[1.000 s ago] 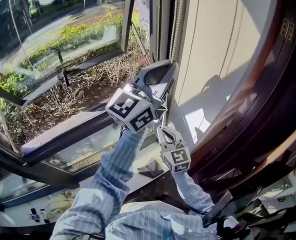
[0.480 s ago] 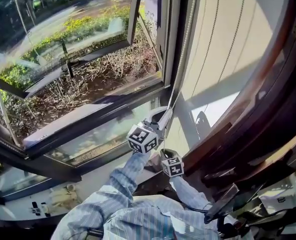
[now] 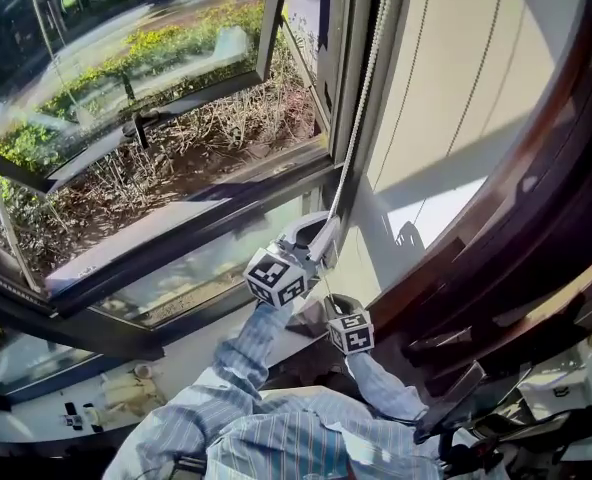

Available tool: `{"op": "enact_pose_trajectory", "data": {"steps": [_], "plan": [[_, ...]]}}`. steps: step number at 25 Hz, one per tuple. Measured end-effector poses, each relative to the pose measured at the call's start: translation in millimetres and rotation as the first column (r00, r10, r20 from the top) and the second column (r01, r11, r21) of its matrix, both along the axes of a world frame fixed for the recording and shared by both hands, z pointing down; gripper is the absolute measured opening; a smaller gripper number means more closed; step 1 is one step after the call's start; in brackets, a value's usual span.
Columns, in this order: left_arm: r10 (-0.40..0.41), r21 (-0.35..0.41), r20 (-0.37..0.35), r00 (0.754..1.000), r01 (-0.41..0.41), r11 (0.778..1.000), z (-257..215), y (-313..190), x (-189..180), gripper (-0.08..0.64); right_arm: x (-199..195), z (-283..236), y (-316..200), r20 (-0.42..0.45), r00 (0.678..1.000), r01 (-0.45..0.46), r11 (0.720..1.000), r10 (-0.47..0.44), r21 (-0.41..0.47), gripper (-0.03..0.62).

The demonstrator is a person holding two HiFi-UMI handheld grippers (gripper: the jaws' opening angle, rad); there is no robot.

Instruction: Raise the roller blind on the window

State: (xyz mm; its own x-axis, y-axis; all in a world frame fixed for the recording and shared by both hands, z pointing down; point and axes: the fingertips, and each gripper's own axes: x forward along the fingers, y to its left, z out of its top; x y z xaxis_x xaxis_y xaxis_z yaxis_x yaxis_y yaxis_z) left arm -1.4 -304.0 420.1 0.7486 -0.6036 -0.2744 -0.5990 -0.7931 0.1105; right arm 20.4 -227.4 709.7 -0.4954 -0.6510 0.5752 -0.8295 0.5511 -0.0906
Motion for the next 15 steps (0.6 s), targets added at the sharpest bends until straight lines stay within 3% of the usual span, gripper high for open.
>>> {"op": "enact_pose_trajectory", "data": {"steps": [4,8,9,10,11,15], "plan": [[0.025,0.061,0.033,0.999,-0.027,0.998,-6,10,-7,0.012,3,-37,2,0.06,0.997,-0.056,0.996,0.051,0.075,0.011],[0.013,0.059,-0.028,1.0,-0.011,0.998,-12,17,-26,0.015,4,-91,4,0.144,0.985,-0.12,0.976,0.094,0.181,0.028],[0.012,0.049,-0.057,0.998,-0.009,0.999,-13,18,-31,0.043,3,-104,5,0.161,0.983,-0.125,0.97,0.093,0.207,0.075],[0.011,0.033,-0.087,0.996,-0.008,0.999,-15,20,-36,0.142,2,-116,7,0.179,0.98,-0.13,0.964,0.09,0.231,0.114],[0.009,0.015,-0.11,0.994,-0.008,1.0,-15,21,-40,0.175,2,-128,9,0.198,0.976,-0.14,0.957,0.09,0.254,0.123],[-0.034,0.012,-0.107,0.994,0.036,0.999,-11,33,-56,0.175,9,-172,20,0.252,0.961,-0.195,0.918,0.109,0.345,0.126]]}}
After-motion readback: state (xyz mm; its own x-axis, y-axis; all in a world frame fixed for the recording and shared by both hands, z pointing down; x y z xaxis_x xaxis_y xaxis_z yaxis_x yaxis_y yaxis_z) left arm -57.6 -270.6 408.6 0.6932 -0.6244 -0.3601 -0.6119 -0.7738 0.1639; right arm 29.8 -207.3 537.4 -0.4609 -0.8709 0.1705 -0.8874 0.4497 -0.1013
